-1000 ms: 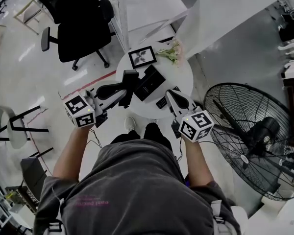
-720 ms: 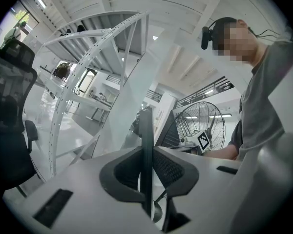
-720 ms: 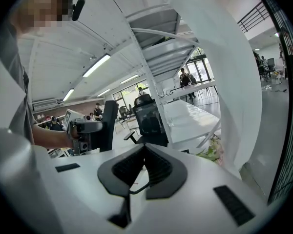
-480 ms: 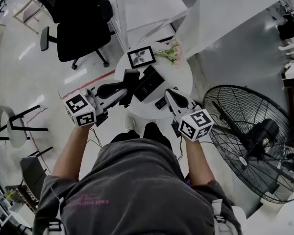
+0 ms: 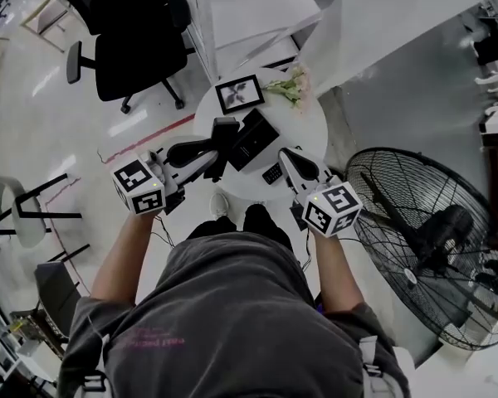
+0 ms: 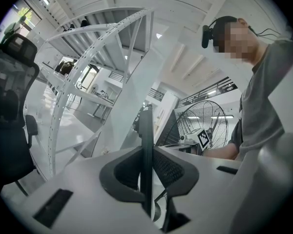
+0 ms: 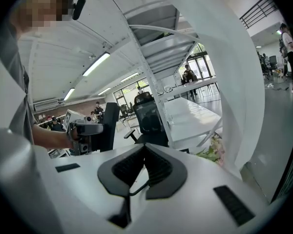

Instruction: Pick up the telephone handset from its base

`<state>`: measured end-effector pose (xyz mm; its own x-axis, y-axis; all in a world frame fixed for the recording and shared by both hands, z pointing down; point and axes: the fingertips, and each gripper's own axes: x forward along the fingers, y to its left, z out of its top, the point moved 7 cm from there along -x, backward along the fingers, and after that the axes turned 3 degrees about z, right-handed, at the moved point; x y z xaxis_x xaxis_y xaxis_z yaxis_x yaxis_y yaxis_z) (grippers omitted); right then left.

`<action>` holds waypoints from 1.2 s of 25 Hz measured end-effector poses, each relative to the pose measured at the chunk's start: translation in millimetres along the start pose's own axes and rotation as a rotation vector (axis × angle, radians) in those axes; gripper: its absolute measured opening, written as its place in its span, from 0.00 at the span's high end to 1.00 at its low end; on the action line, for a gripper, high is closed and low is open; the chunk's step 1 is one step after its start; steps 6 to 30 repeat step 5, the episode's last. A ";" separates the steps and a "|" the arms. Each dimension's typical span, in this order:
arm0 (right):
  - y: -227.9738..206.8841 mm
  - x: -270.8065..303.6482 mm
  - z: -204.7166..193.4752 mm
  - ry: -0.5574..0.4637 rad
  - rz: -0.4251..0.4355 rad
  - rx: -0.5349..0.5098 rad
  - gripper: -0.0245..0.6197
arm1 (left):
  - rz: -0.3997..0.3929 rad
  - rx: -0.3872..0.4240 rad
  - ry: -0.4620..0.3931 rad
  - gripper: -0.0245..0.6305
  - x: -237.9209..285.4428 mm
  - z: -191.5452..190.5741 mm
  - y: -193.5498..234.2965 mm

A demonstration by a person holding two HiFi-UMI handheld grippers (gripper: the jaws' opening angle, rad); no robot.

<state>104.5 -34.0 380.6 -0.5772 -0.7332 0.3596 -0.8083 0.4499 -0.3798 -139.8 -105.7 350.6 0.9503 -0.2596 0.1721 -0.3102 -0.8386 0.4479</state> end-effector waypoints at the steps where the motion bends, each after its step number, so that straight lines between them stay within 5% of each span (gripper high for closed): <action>1: -1.1 1.6 0.6 0.001 0.002 -0.001 0.93 | 0.000 -0.001 0.002 0.84 1.3 -0.3 1.4; 30: -6.1 8.7 3.3 0.005 0.009 -0.002 0.93 | 0.001 -0.004 0.006 0.84 6.4 -0.3 8.7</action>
